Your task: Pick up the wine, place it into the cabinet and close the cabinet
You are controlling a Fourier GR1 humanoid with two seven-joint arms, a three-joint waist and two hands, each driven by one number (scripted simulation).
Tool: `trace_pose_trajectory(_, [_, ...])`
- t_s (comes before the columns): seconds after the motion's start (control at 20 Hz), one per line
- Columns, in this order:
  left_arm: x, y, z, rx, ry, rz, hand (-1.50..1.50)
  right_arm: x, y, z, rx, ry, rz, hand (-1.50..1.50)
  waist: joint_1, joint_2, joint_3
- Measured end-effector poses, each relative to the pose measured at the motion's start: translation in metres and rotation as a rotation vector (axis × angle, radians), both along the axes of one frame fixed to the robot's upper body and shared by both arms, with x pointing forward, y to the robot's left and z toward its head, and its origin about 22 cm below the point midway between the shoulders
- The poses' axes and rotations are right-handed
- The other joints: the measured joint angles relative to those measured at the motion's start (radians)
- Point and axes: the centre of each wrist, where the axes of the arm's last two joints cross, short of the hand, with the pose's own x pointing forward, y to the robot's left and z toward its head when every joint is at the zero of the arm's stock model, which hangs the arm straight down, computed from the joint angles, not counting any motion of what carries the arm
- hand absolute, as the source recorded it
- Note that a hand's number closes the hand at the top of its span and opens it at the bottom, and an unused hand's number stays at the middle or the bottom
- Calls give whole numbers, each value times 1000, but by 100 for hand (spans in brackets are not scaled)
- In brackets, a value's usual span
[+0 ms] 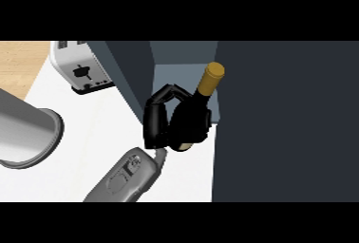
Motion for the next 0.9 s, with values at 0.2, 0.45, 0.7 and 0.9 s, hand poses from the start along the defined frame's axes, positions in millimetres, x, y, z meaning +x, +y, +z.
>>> trace_pose_trajectory(0.2, [10,8,-3,-13,1,10,150,0,-1,3,-2,-1,-6,-150,0,0,0])
trace_pose_trajectory(0.45, [25,19,-2,-27,10,32,150,-1,0,-2,15,2,4,-150,-1,-1,0])
trace_pose_trajectory(0.7, [39,21,-6,-32,37,23,150,-1,-3,-2,12,2,-5,-150,-4,0,0])
trace_pose_trajectory(0.9, [49,18,-1,-43,61,19,150,0,-1,-3,26,8,4,-150,-3,0,0])
